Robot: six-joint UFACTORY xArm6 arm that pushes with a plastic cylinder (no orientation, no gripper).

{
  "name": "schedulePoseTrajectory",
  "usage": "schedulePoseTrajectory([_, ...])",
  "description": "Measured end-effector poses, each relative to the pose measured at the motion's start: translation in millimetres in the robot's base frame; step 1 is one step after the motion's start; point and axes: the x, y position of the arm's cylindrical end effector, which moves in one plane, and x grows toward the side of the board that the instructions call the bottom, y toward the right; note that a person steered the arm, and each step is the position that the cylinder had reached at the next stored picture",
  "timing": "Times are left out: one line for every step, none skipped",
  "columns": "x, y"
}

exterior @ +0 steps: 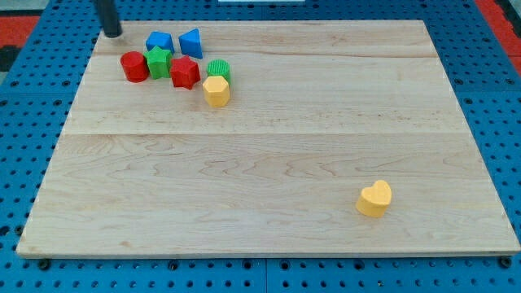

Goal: Separate the green circle from the yellow hexagon

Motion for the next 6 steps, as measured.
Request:
schedulePoseTrajectory([29,49])
schedulePoseTrajectory([54,131])
schedulePoseTrajectory([77,212])
schedulePoseTrajectory([93,229])
schedulePoseTrajectory([93,224])
schedulePoseTrajectory([94,224])
